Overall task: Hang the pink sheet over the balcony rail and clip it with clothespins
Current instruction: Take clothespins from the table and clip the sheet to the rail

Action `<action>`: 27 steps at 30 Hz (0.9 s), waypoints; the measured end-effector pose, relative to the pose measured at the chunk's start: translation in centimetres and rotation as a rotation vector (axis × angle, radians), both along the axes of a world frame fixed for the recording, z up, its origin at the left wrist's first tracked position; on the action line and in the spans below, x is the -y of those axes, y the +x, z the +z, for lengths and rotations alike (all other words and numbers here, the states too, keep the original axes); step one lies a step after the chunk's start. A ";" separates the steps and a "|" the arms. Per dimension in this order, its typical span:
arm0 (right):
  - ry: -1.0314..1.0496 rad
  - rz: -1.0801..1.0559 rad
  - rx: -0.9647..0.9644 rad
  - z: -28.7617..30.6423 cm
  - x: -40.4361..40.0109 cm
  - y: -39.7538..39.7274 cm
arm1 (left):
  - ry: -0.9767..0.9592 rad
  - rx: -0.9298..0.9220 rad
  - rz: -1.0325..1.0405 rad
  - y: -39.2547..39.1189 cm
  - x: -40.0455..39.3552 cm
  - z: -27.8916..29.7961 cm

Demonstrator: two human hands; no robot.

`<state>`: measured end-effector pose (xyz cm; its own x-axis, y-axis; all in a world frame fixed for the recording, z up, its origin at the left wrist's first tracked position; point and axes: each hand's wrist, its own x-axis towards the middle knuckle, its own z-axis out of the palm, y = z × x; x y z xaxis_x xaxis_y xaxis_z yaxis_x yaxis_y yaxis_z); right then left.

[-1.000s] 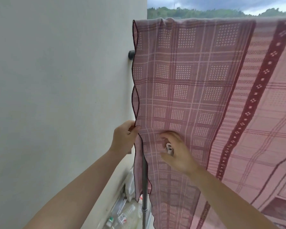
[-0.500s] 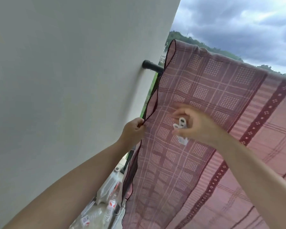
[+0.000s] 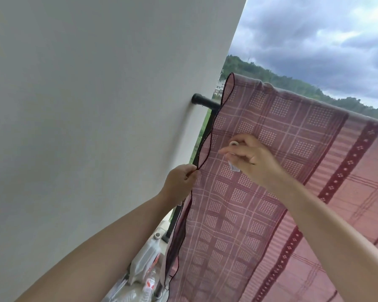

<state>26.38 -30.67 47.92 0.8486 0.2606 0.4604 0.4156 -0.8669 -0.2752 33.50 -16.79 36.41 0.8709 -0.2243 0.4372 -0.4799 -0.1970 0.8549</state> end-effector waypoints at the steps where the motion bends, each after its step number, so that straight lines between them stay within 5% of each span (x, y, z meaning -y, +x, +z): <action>1: -0.051 0.002 0.030 0.4 -0.1 -0.1 | -0.004 0.007 0.018 0.1 -0.1 -0.1; 9: -0.239 -0.015 -0.020 4.0 -2.4 -0.3 | -0.029 0.096 0.080 -0.6 -0.1 0.5; 13: -0.625 -0.019 0.023 6.3 -4.4 0.3 | -0.053 0.067 0.127 -0.6 0.5 0.5; 22: -0.993 0.042 -0.104 7.8 -7.5 1.1 | -0.205 0.014 0.212 -1.3 1.4 0.7; 27: -1.034 0.023 -0.172 8.3 -8.1 3.0 | -0.215 0.103 0.214 -1.2 1.9 0.4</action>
